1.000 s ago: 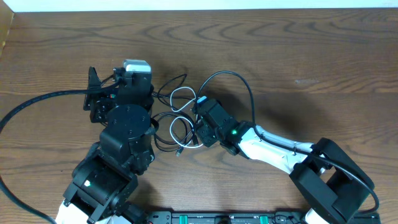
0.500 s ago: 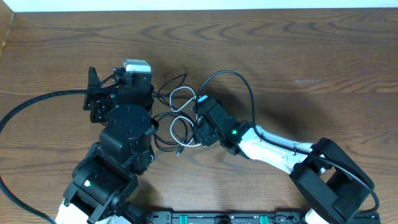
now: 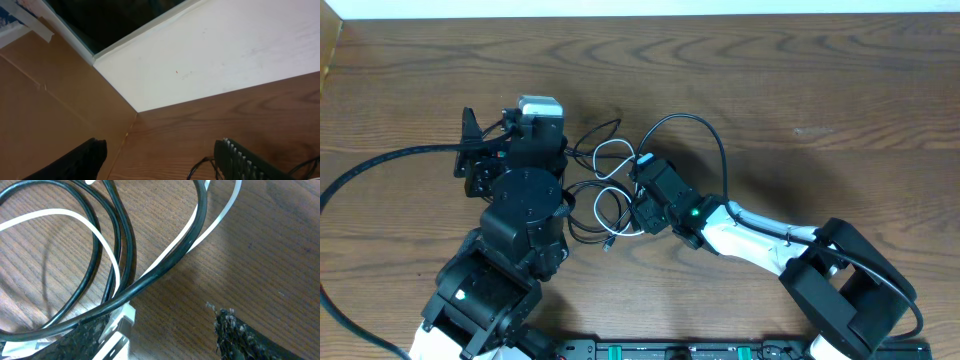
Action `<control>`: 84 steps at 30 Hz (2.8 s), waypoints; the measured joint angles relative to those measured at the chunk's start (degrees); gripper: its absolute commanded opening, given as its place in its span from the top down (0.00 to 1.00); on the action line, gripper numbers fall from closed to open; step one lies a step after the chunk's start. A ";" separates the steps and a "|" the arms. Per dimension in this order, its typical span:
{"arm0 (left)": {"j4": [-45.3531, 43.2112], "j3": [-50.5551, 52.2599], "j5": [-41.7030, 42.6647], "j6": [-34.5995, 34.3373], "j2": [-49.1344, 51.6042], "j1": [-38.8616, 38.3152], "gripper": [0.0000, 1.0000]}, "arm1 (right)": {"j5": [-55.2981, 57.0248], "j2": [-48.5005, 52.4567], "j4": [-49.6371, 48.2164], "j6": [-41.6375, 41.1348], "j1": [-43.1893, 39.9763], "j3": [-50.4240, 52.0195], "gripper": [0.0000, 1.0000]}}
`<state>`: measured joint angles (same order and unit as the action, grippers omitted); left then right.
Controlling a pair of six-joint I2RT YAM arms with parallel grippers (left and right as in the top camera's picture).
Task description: Untangle cables
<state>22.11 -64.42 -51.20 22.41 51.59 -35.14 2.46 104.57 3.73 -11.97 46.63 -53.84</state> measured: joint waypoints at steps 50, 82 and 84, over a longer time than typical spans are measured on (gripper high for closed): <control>0.22 0.00 0.00 -0.09 0.00 0.00 0.26 | 9.55 -53.44 8.94 6.82 -1.99 -3.78 0.99; 2.05 0.00 10.45 -3.19 3.74 0.00 0.26 | 25.77 -58.93 17.68 16.17 -3.65 -9.92 0.99; 2.16 0.00 10.97 -3.23 5.05 0.00 0.26 | 23.93 -56.19 14.25 16.22 -3.67 -9.94 0.99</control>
<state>24.27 -64.42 -40.23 19.18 56.64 -35.14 26.39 48.38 17.98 4.25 42.96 -63.79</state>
